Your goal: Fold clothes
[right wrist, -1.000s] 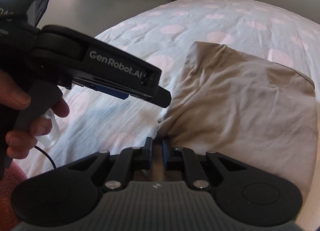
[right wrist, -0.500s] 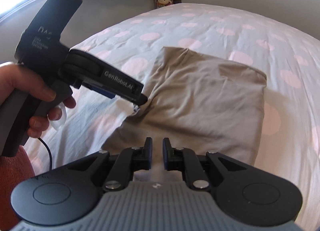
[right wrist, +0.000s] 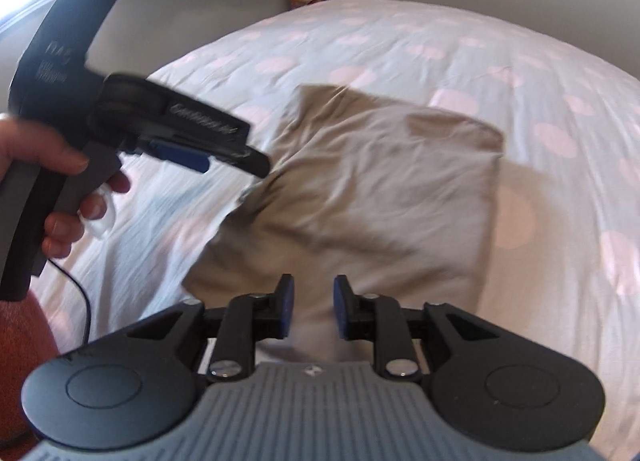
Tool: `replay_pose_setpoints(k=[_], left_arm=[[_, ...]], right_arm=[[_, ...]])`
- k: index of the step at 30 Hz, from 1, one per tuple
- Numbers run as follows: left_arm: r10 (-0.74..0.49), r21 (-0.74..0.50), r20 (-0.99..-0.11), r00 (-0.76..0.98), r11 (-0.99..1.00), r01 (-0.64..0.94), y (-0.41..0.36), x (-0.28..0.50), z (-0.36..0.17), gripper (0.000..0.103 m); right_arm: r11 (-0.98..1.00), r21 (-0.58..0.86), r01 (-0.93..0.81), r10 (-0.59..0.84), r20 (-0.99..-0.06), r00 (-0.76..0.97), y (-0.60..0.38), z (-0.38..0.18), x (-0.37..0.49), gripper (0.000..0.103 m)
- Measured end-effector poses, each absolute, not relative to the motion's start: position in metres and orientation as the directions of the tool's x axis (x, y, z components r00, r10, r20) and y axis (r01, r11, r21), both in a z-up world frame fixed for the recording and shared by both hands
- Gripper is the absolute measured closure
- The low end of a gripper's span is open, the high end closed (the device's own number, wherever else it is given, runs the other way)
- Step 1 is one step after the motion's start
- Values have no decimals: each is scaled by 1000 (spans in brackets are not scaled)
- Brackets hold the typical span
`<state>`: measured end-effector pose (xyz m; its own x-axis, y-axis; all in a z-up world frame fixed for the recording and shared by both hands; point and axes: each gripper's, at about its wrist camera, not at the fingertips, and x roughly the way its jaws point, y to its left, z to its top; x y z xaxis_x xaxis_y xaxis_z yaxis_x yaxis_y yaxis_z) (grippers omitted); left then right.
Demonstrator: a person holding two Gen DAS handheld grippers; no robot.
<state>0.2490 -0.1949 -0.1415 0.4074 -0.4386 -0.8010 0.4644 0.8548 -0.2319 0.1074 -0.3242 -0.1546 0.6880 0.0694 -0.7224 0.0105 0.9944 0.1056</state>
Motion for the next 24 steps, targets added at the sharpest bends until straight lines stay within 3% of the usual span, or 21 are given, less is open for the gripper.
replay_pose_setpoints(k=[4, 16, 19, 24], left_arm=[[-481, -298, -766, 427, 853, 428, -187, 259, -140, 35], [-528, -395, -713, 461, 846, 359, -190, 289, -160, 34], [-540, -418, -699, 468, 840, 346, -193, 297, -165, 34], [-521, -355, -707, 479, 846, 397, -210, 302, -175, 30]], right_arm=[[994, 83, 68, 10, -703, 711, -349, -147, 106, 59], [960, 190, 205, -21, -681, 732, -442, -158, 131, 55], [939, 263, 221, 11, -666, 746, -462, -166, 143, 43], [885, 402, 236, 86, -638, 766, -487, -182, 166, 42]])
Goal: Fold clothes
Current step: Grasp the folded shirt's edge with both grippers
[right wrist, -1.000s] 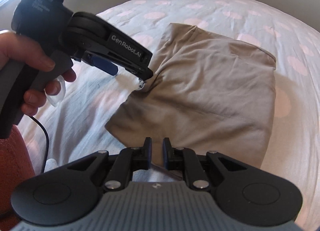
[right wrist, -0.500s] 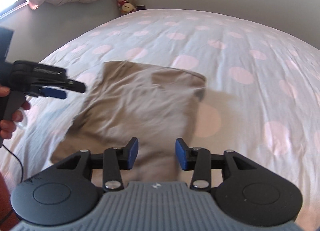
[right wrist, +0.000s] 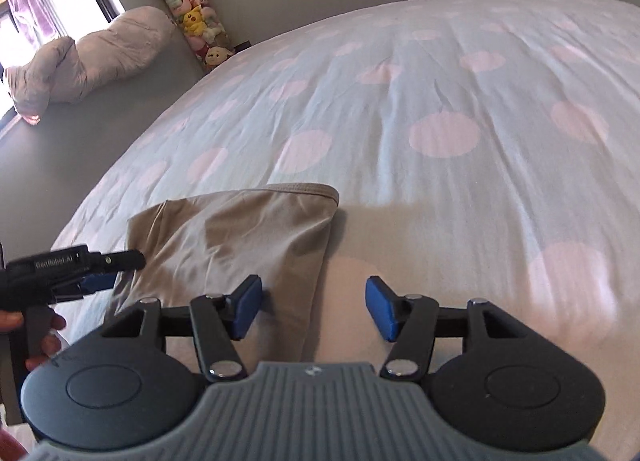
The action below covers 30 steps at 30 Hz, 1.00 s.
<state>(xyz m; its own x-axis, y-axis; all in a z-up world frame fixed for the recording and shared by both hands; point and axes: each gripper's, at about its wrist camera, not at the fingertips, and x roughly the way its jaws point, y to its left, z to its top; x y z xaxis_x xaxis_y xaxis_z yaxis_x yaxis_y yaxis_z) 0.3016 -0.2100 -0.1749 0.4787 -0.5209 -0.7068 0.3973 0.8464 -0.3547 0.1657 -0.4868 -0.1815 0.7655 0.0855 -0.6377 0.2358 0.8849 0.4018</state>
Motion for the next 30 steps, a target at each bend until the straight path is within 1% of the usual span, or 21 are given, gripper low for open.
replay_pose_setpoints(k=[1, 5, 8, 10, 12, 15, 16, 17, 18, 19, 20, 21, 23, 24, 26, 30], left_arm=[[-515, -333, -707, 485, 847, 414, -214, 302, -176, 29], [-507, -268, -690, 516, 842, 469, -229, 309, -182, 28], [-505, -240, -681, 530, 838, 489, -236, 310, -186, 28], [-494, -212, -685, 536, 839, 502, -241, 307, -187, 29], [-486, -208, -690, 536, 843, 496, -243, 306, -186, 33], [-492, -230, -693, 527, 844, 485, -244, 305, -185, 41], [-497, -238, -692, 524, 842, 484, -244, 305, -185, 46], [-505, -250, -690, 518, 838, 485, -244, 305, -185, 53], [-518, -264, -687, 510, 832, 489, -244, 305, -185, 58], [-531, -279, -684, 500, 823, 494, -245, 304, -184, 70], [-539, -284, -682, 493, 817, 501, -246, 304, -183, 75], [-541, -278, -681, 493, 815, 509, -247, 303, -182, 76], [-544, -271, -679, 493, 810, 520, -249, 301, -181, 82], [-548, -277, -677, 492, 809, 519, -248, 301, -180, 83], [-554, -287, -671, 493, 807, 517, -247, 302, -180, 89], [-566, -282, -647, 511, 800, 529, -245, 297, -171, 92]], right_arm=[[870, 429, 243, 97, -631, 769, -491, -185, 170, 42], [820, 511, 256, 137, -611, 780, -504, -201, 183, 42], [816, 529, 233, 158, -592, 790, -506, -207, 187, 42], [815, 536, 220, 169, -583, 795, -506, -209, 189, 42], [813, 545, 207, 178, -570, 802, -506, -211, 191, 45], [813, 548, 198, 181, -561, 808, -506, -214, 191, 50], [814, 548, 195, 182, -559, 809, -506, -215, 191, 52], [812, 550, 195, 183, -557, 810, -506, -215, 191, 53], [810, 553, 194, 185, -555, 811, -507, -216, 191, 54], [809, 556, 192, 187, -553, 812, -507, -216, 191, 63], [806, 560, 191, 194, -555, 809, -507, -217, 191, 74], [801, 568, 189, 203, -555, 807, -507, -217, 190, 78], [797, 574, 188, 206, -551, 809, -506, -217, 189, 83], [797, 573, 188, 205, -550, 810, -506, -217, 188, 85], [796, 576, 186, 203, -543, 815, -506, -216, 187, 93], [815, 555, 169, 178, -517, 837, -501, -209, 183, 95]])
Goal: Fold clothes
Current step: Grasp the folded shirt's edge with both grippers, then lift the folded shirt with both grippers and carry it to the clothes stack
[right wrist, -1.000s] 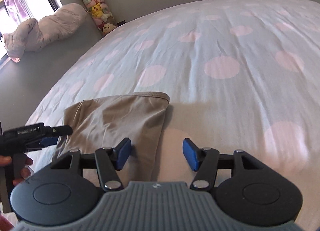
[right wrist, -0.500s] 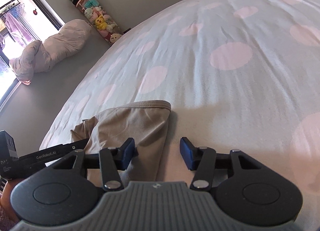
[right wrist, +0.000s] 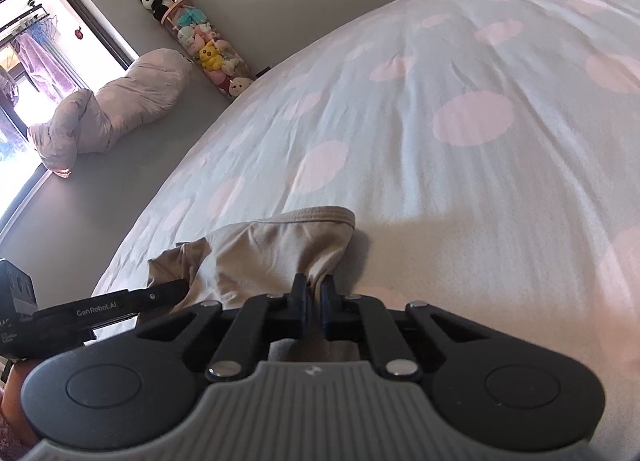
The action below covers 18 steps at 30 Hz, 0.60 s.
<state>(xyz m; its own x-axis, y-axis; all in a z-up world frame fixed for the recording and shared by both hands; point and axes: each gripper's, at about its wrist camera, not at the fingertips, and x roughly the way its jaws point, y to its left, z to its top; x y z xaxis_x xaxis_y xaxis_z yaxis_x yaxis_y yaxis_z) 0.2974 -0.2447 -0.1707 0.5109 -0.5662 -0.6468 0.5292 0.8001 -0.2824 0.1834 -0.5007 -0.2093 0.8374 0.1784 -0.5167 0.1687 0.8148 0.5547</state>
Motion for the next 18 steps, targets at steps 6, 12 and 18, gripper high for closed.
replay_pose_setpoints(k=[6, 12, 18], left_arm=[[-589, -277, -588, 554, 790, 546, -238, 283, -149, 93], [-622, -273, -508, 596, 773, 573, -231, 256, -114, 94], [-673, -238, -397, 624, 732, 639, -237, 219, -71, 94]], right_arm=[[848, 514, 130, 142, -456, 879, -488, -182, 166, 96], [873, 473, 119, 96, -406, 909, -475, -151, 134, 97], [875, 465, 135, 33, -334, 942, -467, -117, 88, 97]])
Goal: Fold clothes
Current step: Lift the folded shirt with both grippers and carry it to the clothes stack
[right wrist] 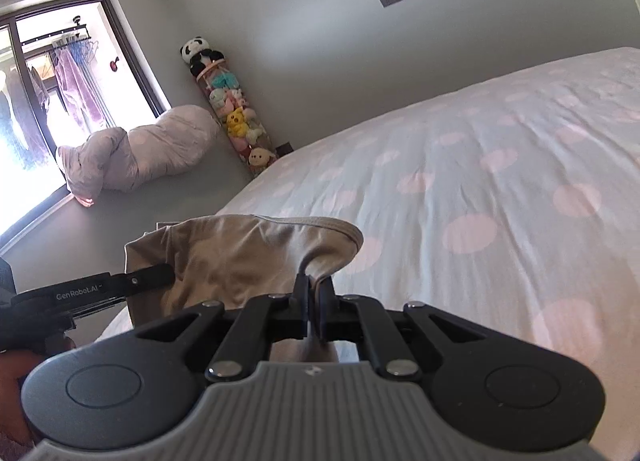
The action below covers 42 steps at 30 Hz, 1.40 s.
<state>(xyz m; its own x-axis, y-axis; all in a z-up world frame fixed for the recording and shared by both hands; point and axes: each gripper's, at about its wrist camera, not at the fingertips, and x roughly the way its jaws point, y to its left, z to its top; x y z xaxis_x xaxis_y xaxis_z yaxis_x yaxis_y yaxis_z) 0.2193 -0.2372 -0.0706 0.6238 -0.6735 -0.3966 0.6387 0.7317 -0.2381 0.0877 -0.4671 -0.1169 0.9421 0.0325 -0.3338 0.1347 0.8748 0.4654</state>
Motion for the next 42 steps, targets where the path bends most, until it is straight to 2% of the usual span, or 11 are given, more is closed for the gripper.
replay_pose_setpoints(k=[11, 17, 29, 37, 42], left_arm=[[-803, -187, -258, 538, 587, 787, -304, 153, 10, 94], [-896, -153, -199, 398, 429, 890, -383, 115, 62, 94], [-981, -12, -178, 76, 79, 997, -568, 30, 141, 94], [-973, 84, -223, -61, -81, 993, -675, -20, 173, 94], [-954, 133, -279, -106, -147, 980, -744, -50, 171, 94]], right_arm=[[888, 406, 217, -152, -187, 971, -489, -32, -28, 97], [877, 362, 317, -295, -116, 948, -532, 22, -114, 97], [781, 320, 537, -552, -50, 832, -615, 93, -265, 97], [692, 315, 650, -669, -58, 741, -660, 115, -318, 97], [637, 296, 712, -716, -115, 689, -693, 111, -331, 97]])
